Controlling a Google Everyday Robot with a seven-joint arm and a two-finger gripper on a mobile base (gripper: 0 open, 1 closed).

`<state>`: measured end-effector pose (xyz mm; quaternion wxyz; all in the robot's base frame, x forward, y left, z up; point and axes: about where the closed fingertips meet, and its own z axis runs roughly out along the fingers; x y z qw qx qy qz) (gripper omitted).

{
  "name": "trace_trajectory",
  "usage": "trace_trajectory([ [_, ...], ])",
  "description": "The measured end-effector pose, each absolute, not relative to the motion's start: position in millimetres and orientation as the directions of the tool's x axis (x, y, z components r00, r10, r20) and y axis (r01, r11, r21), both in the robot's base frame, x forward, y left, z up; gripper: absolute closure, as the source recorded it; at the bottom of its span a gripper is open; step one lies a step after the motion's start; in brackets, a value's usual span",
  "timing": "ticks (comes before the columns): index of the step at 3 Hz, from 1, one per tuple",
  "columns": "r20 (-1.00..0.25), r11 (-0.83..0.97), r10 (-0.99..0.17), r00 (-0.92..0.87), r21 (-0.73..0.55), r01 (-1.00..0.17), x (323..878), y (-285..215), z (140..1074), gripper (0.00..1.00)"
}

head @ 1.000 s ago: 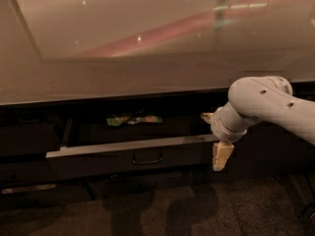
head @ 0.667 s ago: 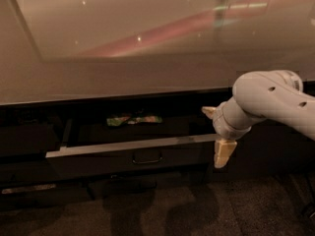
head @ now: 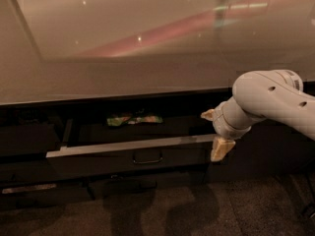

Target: Open top drawer

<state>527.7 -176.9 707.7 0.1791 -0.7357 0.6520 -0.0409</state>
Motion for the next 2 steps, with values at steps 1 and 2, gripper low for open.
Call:
trace_trajectory([
  [1,-0.173,-0.086,-0.974,0.147,-0.317,-0.945,527.7,-176.9,707.7,0.42],
  [2,-0.173,-0.086,-0.974,0.147,-0.317,-0.945,527.7,-176.9,707.7,0.66],
])
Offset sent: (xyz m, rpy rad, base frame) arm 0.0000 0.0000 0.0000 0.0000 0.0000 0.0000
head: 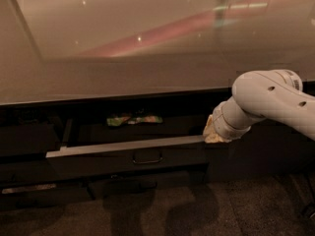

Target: Open top drawer

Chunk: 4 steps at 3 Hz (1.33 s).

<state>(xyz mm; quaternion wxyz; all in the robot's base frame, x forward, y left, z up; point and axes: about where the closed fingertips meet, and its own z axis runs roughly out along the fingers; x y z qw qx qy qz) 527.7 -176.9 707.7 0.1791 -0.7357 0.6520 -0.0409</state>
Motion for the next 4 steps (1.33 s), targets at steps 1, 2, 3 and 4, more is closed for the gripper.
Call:
trace_trajectory([
  [1,-0.173,-0.086,-0.974,0.147,-0.317,-0.945,527.7,-176.9,707.7,0.89],
  [2,-0.173,-0.086,-0.974,0.146,-0.317,-0.945,527.7,-176.9,707.7,1.00],
  [3,-0.160,-0.081,-0.978,0.135,-0.308,-0.948,531.0,-178.5,709.1,1.00],
  [4,-0.101,-0.045,-0.992,0.077,-0.288,-0.957,560.8,-185.8,718.9,1.00],
])
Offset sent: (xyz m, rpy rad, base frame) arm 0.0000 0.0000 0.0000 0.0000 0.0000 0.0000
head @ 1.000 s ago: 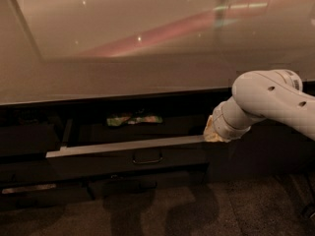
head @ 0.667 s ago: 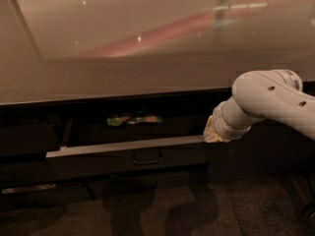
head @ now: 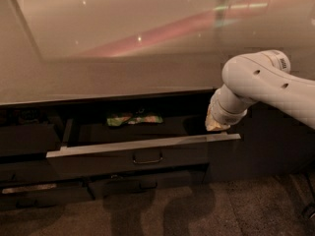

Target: Open top drawer

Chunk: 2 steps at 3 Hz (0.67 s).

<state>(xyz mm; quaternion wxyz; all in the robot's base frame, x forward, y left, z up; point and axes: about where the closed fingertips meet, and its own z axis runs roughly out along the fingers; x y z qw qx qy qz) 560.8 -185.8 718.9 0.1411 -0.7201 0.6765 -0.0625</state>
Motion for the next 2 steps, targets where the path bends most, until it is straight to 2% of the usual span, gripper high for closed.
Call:
trace_trajectory([
  [2,-0.123,-0.022,-0.991,0.053,-0.237,-0.971,564.2,-195.1,692.4,1.00],
])
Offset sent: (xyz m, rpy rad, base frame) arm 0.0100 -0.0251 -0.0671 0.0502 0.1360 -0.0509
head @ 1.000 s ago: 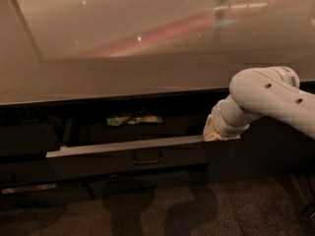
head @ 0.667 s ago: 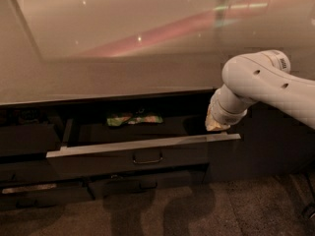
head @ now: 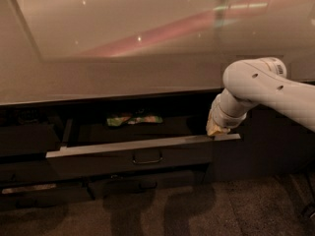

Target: Open top drawer

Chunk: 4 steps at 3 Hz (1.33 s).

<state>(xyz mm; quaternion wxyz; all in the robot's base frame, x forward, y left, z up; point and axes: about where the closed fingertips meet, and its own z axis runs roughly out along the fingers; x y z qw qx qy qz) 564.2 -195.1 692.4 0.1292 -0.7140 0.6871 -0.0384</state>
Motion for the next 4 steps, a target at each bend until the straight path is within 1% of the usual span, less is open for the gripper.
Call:
trace_trajectory([
  [1,-0.139,-0.004,-0.990,0.031,-0.186,-0.983,566.6,-204.2,667.4,1.00],
  [2,-0.139,-0.004,-0.990,0.031,-0.186,-0.983,566.5,-204.1,667.3,1.00],
  [3,-0.113,-0.029,-0.992,0.050,-0.177,-0.984,565.1,-188.8,660.3,1.00],
  [4,-0.111,-0.034,-0.992,0.054,-0.175,-0.984,563.1,-187.6,658.5,1.00],
])
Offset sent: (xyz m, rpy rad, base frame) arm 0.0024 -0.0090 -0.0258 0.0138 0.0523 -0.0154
